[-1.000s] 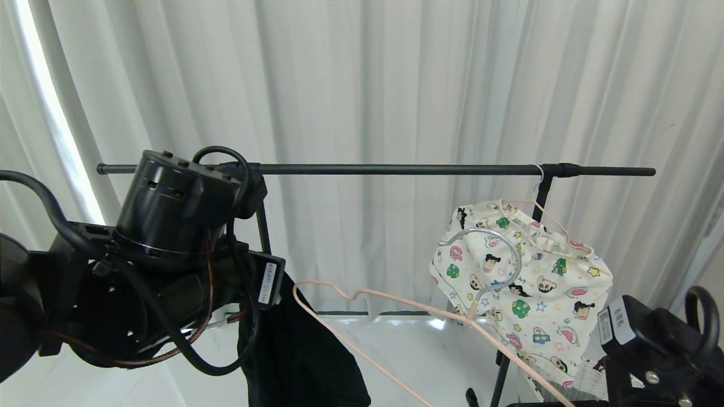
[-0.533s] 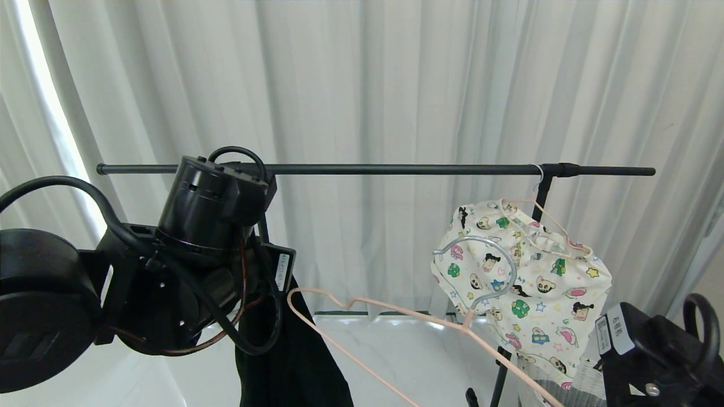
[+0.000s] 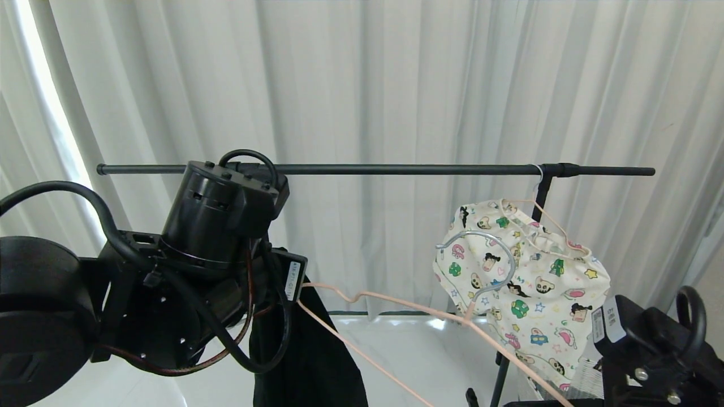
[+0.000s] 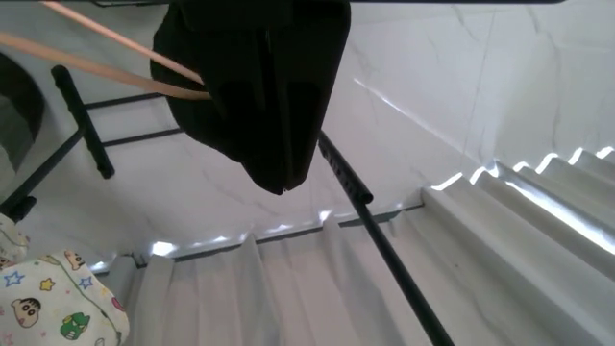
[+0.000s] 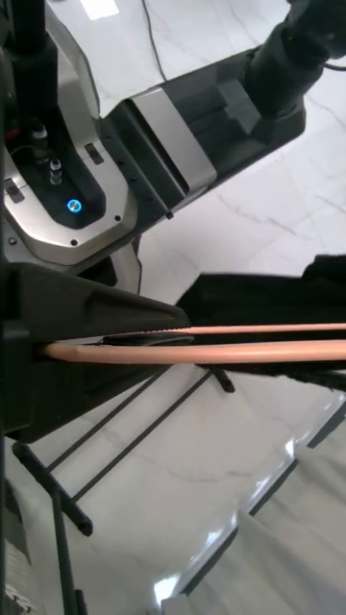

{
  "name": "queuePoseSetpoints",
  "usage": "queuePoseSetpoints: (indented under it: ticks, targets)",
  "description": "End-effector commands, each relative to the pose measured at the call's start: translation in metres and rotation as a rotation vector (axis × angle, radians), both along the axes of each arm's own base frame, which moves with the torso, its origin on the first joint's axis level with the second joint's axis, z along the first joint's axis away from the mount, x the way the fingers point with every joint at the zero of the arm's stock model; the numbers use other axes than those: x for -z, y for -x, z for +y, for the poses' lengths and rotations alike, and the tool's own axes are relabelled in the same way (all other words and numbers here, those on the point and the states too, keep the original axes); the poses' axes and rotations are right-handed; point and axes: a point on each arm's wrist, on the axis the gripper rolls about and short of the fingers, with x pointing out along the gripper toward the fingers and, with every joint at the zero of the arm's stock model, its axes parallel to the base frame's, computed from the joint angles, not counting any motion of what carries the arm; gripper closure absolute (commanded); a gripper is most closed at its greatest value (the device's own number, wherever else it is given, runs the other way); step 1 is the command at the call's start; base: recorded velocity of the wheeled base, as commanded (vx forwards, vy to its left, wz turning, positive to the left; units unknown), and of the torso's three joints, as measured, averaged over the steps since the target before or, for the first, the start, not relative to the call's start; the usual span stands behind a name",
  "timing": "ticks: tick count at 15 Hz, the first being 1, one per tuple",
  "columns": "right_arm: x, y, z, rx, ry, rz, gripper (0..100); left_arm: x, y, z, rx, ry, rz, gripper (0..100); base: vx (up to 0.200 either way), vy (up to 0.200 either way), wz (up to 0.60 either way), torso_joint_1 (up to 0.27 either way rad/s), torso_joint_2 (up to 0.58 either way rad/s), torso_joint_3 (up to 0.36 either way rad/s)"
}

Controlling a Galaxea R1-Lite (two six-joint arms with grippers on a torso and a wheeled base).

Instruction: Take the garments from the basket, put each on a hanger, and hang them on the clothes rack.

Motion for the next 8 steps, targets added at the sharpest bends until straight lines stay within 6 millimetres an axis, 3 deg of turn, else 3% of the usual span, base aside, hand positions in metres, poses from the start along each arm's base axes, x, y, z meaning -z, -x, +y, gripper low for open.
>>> queuePoseSetpoints:
  ticks: [1, 4, 8]
  targets:
    - [0.000, 0.003, 0.000, -0.020, -0.004, -0.002, 100, -0.002, -0.001, 0.000, -0.006, 0.004, -0.007, 100, 0.000, 0.000, 0.00, 0.000, 0.00, 0.000]
    - [0.002, 0.014, 0.001, -0.087, 0.002, 0.008, 100, -0.001, -0.003, 0.002, -0.019, 0.002, -0.005, 100, 0.000, 0.000, 0.00, 0.000, 0.00, 0.000]
    - [0.003, 0.008, 0.000, -0.046, 0.008, 0.005, 100, -0.001, -0.001, 0.003, -0.018, 0.002, -0.005, 100, 0.000, 0.000, 0.00, 0.000, 0.00, 0.000]
